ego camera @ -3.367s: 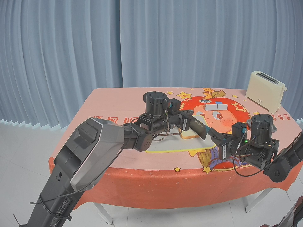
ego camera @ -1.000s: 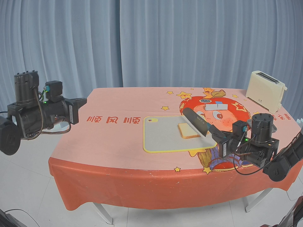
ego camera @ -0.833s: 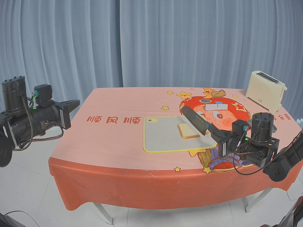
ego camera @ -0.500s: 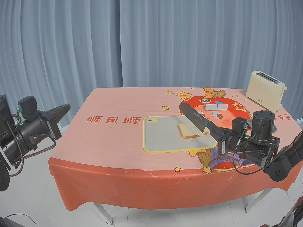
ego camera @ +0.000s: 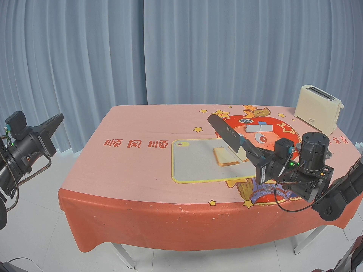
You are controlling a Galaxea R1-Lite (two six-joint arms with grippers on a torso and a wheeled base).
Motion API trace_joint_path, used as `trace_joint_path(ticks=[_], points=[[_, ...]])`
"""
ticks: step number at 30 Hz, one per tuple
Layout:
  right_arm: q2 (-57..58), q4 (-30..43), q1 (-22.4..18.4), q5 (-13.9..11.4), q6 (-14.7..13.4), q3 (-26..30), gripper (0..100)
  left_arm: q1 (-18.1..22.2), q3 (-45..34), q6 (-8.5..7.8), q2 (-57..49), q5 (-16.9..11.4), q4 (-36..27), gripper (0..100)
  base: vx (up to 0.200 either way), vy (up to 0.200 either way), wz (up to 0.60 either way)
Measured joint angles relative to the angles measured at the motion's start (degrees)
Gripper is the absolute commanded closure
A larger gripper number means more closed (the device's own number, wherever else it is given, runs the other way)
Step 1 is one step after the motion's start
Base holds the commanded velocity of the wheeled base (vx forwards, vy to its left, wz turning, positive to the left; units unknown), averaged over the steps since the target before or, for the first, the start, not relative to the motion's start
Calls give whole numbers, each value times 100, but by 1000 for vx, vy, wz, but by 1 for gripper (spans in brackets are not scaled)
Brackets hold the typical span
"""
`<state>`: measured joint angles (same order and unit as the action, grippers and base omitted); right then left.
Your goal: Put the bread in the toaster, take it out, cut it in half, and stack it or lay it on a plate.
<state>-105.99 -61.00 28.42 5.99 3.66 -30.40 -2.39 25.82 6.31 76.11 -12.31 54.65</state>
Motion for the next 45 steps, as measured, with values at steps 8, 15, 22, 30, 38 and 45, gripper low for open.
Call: trace_joint_path(ticks=[8, 15, 22, 30, 38, 45], points=[[-18, -1, 39, 104, -43, 56, 100, -2, -72, -7, -23, 0, 72, 100, 0, 0, 0], [-27, -6, -11, 158, -84, -22, 100, -13, -121, -13, -48, 0, 72, 100, 0, 0, 0], [-38, -6, -52, 187, -156, -84, 100, -24, -149, -44, -59, -2, 72, 100, 0, 0, 0], [-38, -6, -310, 187, -185, -197, 100, -30, -165, -44, -67, -9, 72, 100, 0, 0, 0], [-38, -6, -450, 184, -185, -265, 100, -39, -212, -137, -69, -9, 74, 100, 0, 0, 0], [-35, -1, -601, 184, -183, -377, 100, -138, -273, -167, -67, -29, 79, 100, 0, 0, 0]])
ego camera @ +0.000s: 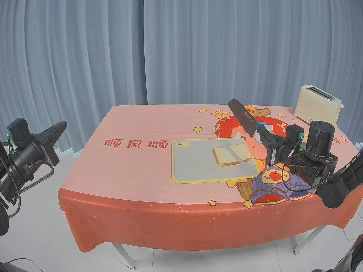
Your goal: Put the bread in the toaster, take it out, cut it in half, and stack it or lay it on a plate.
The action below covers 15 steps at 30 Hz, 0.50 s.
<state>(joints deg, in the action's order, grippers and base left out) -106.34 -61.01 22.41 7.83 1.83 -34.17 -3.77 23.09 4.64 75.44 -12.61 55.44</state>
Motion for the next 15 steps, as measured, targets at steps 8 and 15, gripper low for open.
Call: trace_joint_path(ticks=[8, 15], points=[[-52, 72, -458, 0, -115, -345, 100, -22, -9, 0, -2, -1, 0, 100, 0, 0, 0], [-363, 110, -896, 2, -165, -706, 100, -20, -16, -2, 0, -4, 0, 100, 0, 0, 0]])
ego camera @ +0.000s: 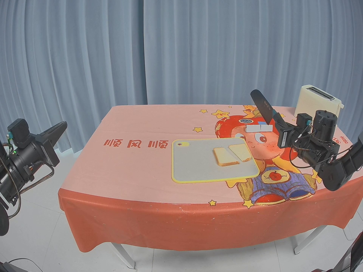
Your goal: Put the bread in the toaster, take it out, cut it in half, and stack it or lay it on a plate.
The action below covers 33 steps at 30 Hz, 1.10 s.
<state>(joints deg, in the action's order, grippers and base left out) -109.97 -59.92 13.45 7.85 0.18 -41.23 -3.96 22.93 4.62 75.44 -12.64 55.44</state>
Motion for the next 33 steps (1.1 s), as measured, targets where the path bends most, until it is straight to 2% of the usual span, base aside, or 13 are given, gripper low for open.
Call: trace_joint_path(ticks=[9, 28, 33], points=[[-522, 20, -389, 6, 2, -262, 100, 5, 7, 0, 0, 0, 0, 100, 0, 0, 0], [-1001, 11, -402, 6, 13, -278, 100, -6, 24, -6, 0, 4, 1, 100, 0, 0, 0], [-1057, 11, -408, 5, 20, -279, 100, -6, 13, 0, 15, 6, 266, 100, 0, 0, 0]])
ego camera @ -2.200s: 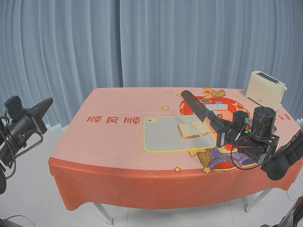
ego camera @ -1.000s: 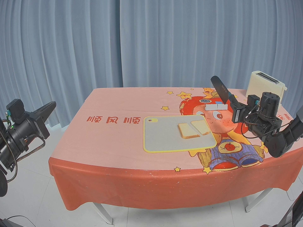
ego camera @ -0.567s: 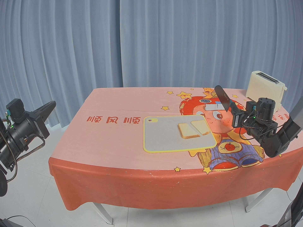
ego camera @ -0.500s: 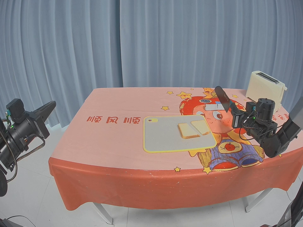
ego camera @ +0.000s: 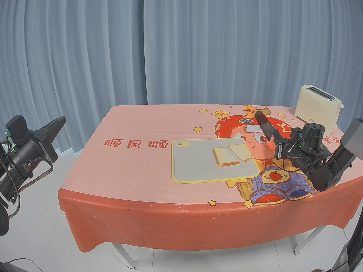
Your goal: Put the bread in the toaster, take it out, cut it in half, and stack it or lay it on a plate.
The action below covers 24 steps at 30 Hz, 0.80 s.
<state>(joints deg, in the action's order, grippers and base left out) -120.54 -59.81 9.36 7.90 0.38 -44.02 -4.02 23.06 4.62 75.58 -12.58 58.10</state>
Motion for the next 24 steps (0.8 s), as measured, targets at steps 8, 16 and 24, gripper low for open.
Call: trace_joint_path(ticks=[8, 16, 24], points=[[-44, 0, 4, 0, 13, 12, 100, 6, -44, -6, 33, -4, 79, 100, 0, 0, 0], [-95, -18, 17, 1, 20, 15, 100, 6, -61, -6, 41, -6, 77, 100, 0, 0, 0], [-105, -33, 22, 26, 13, 17, 0, 4, -66, -6, 41, -6, 77, 100, 0, 0, 0]])
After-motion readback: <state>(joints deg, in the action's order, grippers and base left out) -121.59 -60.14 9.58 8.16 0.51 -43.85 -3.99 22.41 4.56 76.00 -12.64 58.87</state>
